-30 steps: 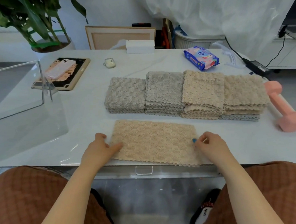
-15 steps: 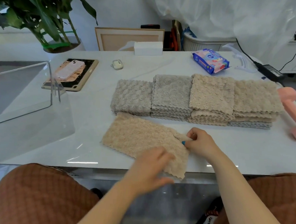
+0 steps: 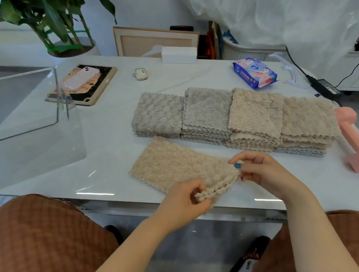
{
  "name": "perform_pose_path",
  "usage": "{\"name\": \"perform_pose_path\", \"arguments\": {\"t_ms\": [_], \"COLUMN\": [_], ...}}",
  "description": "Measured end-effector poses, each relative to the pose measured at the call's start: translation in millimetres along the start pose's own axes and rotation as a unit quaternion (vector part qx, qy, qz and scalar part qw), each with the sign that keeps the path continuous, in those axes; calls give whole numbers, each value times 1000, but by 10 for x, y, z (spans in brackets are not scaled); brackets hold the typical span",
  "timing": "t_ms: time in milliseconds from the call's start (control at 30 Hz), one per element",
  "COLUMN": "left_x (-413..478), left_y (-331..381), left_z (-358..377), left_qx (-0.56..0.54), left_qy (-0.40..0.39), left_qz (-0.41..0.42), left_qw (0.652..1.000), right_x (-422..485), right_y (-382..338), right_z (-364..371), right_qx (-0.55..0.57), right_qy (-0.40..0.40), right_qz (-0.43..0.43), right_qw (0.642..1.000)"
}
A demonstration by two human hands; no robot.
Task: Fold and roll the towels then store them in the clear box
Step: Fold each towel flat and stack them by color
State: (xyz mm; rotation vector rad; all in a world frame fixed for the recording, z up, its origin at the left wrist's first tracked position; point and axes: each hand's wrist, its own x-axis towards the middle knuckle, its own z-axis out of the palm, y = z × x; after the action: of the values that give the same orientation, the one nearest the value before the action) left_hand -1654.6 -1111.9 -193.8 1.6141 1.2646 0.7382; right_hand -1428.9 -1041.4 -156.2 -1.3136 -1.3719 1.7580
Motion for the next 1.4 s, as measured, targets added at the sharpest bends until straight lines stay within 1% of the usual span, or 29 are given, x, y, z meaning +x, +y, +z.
{"name": "perform_pose_path", "arguments": {"t_ms": [67, 100, 133, 200, 233, 267, 333, 400, 433, 500, 533, 567, 633, 767, 833, 900, 933, 967, 1000, 1033, 1100, 1133, 1167, 1200, 1233, 1300, 1333, 1367, 1400], "left_x": [-39, -59, -78, -113, -135, -155, -183, -191, -191, -159, -121, -113, -65, -15, -3, 15, 32, 40, 48, 60, 86, 95, 87, 84, 69, 33, 9, -28, -67], "left_y": [77, 109, 138, 158, 141, 127, 64, -27, -89, -253, -322, -390, -483, -520, -512, -477, -467, -439, -394, -352, -234, -147, -73, -16, 5, -57, -128, -216, -289], "left_z": [-35, -64, -98, -208, -286, -369, -578, -793, -911, -1110, -1144, -1198, -1195, -1127, -1114, -1134, -1156, -1179, -1195, -1212, -1238, -1251, -1257, -1250, -1233, -1146, -1094, -1044, -1000], "left_qx": [-88, -107, -119, -146, -163, -176, -177, -144, -111, 16, 91, 142, 168, 135, 105, 98, 98, 93, 86, 86, 87, 79, 74, 76, 83, 96, 100, 106, 110], "left_qy": [-43, -60, -75, -98, -104, -103, -58, 21, 69, 154, 169, 178, 175, 185, 160, 126, 114, 108, 112, 141, 225, 250, 255, 246, 232, 202, 178, 136, 74], "left_qz": [-37, -44, -53, -78, -93, -111, -145, -179, -192, -202, -206, -216, -228, -236, -251, -262, -251, -233, -205, -164, -63, -15, 21, 46, 60, 58, 34, -6, -53], "left_qw": [994, 992, 989, 981, 977, 973, 972, 973, 973, 967, 959, 949, 943, 944, 949, 952, 956, 962, 968, 973, 968, 965, 964, 965, 967, 973, 978, 985, 990], "right_x": [-72, -93, -98, -54, -3, 61, 264, 524, 673, 951, 1037, 1140, 1259, 1323, 1306, 1253, 1226, 1193, 1135, 1069, 890, 789, 694, 596, 515, 410, 368, 323, 293], "right_y": [-90, -149, -206, -315, -368, -419, -503, -524, -528, -497, -462, -439, -377, -325, -313, -310, -311, -320, -346, -384, -481, -529, -541, -540, -514, -367, -279, -197, -132], "right_z": [-44, -58, -64, -16, 50, 140, 382, 623, 752, 956, 1003, 1087, 1172, 1273, 1268, 1231, 1195, 1157, 1112, 1062, 965, 918, 876, 832, 810, 776, 758, 760, 773], "right_qx": [-17, -57, -112, -228, -268, -293, -317, -332, -333, -335, -339, -345, -354, -388, -376, -398, -414, -413, -396, -368, -290, -242, -199, -172, -164, -192, -227, -272, -304], "right_qy": [-66, -84, -83, -55, -50, -52, -62, -68, -68, -62, -55, -56, -56, -53, -65, -87, -98, -104, -101, -84, -4, 38, 65, 75, 75, 70, 64, 48, 28], "right_qz": [0, 4, 8, -1, -10, -19, -30, -33, -34, -30, -26, -22, -11, -4, 12, 22, 21, 16, 7, -12, -80, -126, -163, -183, -183, -144, -110, -70, -32], "right_qw": [998, 995, 990, 972, 962, 955, 946, 940, 940, 940, 939, 937, 934, 920, 924, 913, 905, 905, 913, 926, 954, 961, 964, 965, 966, 968, 966, 959, 952]}}
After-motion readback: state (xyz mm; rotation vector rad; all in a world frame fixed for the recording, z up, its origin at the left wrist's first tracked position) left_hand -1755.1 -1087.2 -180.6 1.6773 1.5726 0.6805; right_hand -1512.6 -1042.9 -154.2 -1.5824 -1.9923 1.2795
